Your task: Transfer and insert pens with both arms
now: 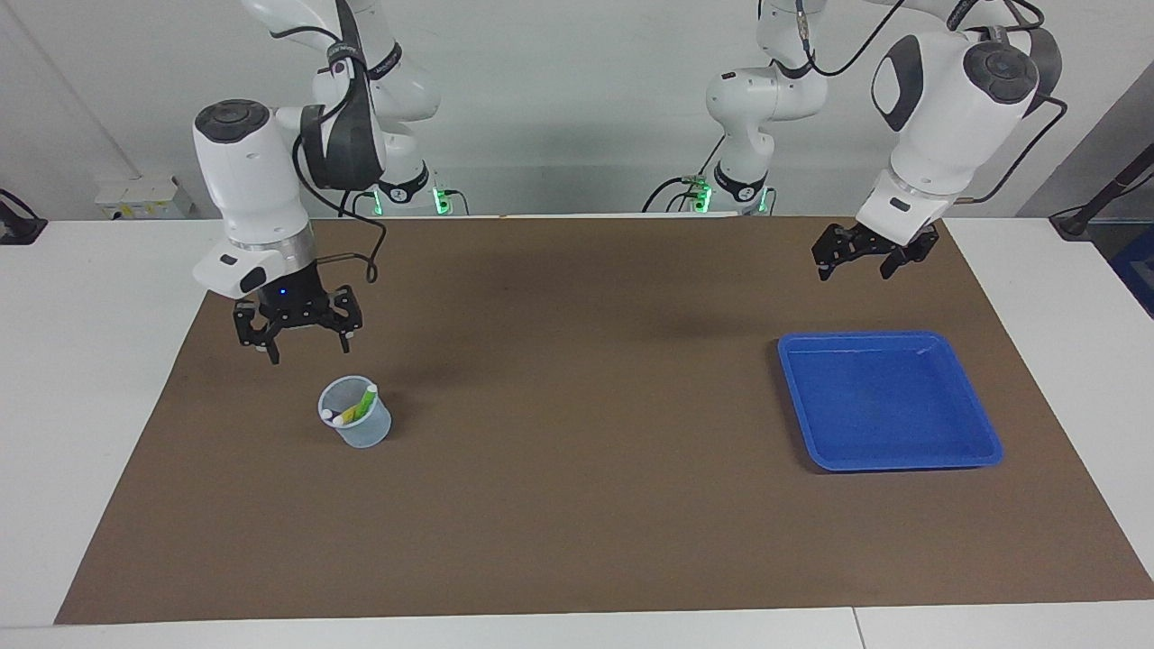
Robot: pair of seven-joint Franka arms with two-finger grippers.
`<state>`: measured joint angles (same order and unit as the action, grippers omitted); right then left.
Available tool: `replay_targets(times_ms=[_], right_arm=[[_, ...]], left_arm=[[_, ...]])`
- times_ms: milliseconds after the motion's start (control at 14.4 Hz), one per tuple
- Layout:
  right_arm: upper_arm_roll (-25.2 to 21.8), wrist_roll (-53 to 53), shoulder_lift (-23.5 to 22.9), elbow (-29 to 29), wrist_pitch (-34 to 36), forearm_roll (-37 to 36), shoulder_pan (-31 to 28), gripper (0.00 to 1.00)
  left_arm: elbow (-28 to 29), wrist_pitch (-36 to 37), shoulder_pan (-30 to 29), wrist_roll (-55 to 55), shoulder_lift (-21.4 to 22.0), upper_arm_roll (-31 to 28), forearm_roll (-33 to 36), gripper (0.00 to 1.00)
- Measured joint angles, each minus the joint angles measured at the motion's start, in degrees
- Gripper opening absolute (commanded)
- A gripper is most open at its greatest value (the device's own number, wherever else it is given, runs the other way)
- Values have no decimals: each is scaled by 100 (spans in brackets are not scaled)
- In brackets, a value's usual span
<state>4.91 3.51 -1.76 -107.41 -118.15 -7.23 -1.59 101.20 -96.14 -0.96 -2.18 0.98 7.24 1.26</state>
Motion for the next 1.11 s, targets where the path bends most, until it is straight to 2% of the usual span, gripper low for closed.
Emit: replay_targets(times_ms=[208, 486, 763, 1110], right_arm=[[-2, -493, 108, 861, 1417, 14, 46, 100], [-39, -718, 213, 1711, 2709, 149, 32, 100], [-160, -726, 246, 2091, 3420, 585, -32, 100], [-179, -726, 277, 2032, 3283, 586, -99, 100]], left_arm=[[0, 1, 0, 0, 0, 0, 0, 100], [0, 1, 2, 0, 0, 1, 0, 100], [-7, 50, 5, 0, 0, 18, 0, 100], [-216, 375, 38, 0, 6, 27, 0, 100]])
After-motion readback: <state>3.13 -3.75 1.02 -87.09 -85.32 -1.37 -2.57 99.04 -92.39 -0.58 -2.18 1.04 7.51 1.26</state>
